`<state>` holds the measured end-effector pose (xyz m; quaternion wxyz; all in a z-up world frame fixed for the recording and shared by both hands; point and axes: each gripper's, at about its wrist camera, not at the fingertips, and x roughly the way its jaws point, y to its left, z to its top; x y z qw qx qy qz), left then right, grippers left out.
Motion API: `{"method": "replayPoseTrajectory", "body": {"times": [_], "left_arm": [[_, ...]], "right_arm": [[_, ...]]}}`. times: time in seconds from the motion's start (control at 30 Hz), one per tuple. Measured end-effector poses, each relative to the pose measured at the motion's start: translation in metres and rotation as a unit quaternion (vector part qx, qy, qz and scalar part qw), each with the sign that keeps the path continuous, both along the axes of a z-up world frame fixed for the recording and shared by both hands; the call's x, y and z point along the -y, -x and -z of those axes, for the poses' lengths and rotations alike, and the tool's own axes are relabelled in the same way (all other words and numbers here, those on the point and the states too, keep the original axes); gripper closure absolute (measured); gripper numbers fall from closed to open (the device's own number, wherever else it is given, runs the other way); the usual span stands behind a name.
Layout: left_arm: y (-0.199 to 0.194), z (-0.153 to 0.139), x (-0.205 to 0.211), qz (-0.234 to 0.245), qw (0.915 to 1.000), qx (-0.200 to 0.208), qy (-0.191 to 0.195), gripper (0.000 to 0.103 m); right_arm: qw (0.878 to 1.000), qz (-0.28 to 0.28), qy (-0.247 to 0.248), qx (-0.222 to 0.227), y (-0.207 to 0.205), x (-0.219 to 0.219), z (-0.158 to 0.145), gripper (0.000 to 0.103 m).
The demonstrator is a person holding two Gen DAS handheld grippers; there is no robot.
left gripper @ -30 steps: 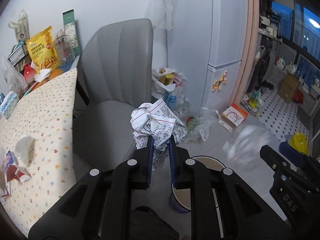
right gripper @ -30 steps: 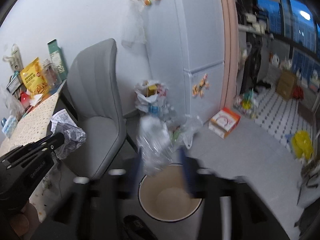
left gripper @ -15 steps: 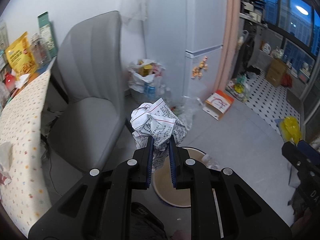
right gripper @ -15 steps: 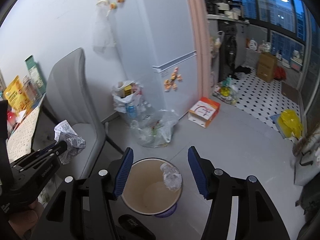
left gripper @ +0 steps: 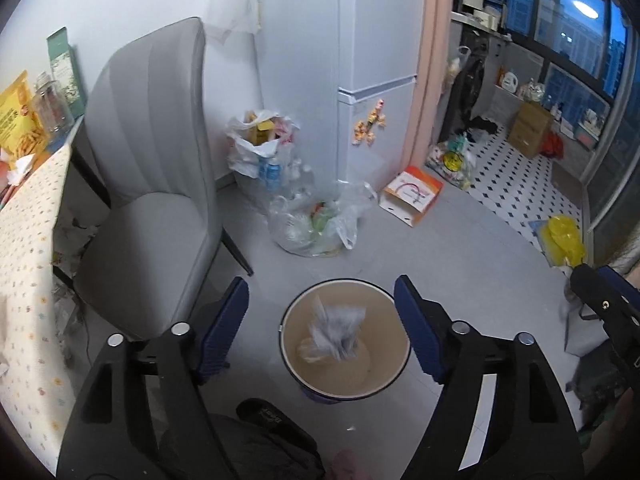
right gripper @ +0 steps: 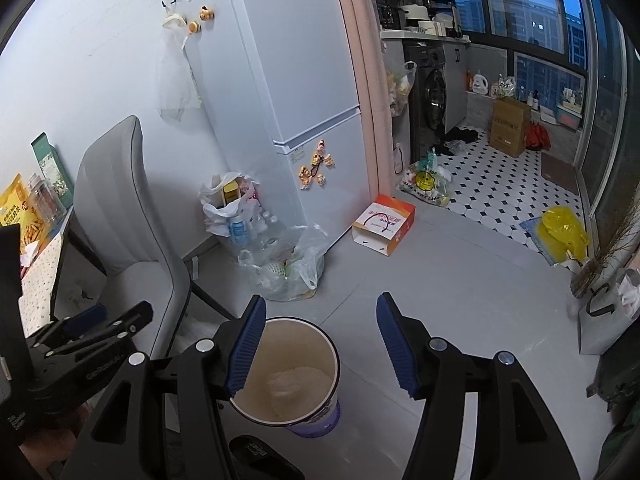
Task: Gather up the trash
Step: 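Open the left gripper to drop the printed paper into the bin, then move both grippers back over the table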
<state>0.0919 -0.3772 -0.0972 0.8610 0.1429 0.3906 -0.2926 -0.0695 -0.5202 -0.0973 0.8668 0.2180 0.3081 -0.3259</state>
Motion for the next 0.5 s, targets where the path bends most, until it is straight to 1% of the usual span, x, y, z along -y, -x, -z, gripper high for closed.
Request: {"method": "replayPoseTrajectory", "body": {"times": [0.03, 0.1, 0.17, 0.37, 0.5], "left_arm": [[-0.002, -0.002, -0.004, -0.004, 1.0, 0.0, 0.002, 0.022], [-0.005, -0.007, -0.012, -0.015, 0.9999, 0.004, 0.006, 0.02], [-0.008, -0.011, -0.02, -0.023, 0.9997, 0.009, 0.009, 0.015], [-0.012, -0.032, -0.053, -0.051, 0.9979, 0.029, 0.029, 0.009], [-0.016, -0.046, -0.08, -0.073, 0.9955, 0.039, 0.046, 0.007]], "right_arm": [[1.0, -0.001, 0.001, 0.001, 0.0, -0.001, -0.001, 0.044], [1.0, -0.003, 0.003, 0.003, -0.001, -0.004, -0.004, 0.043], [1.0, -0.006, 0.007, 0.005, -0.002, -0.008, -0.007, 0.041], [1.0, -0.021, 0.015, 0.012, -0.008, -0.022, -0.019, 0.039], [0.999, -0.039, 0.027, 0.018, -0.016, -0.04, -0.032, 0.037]]}}
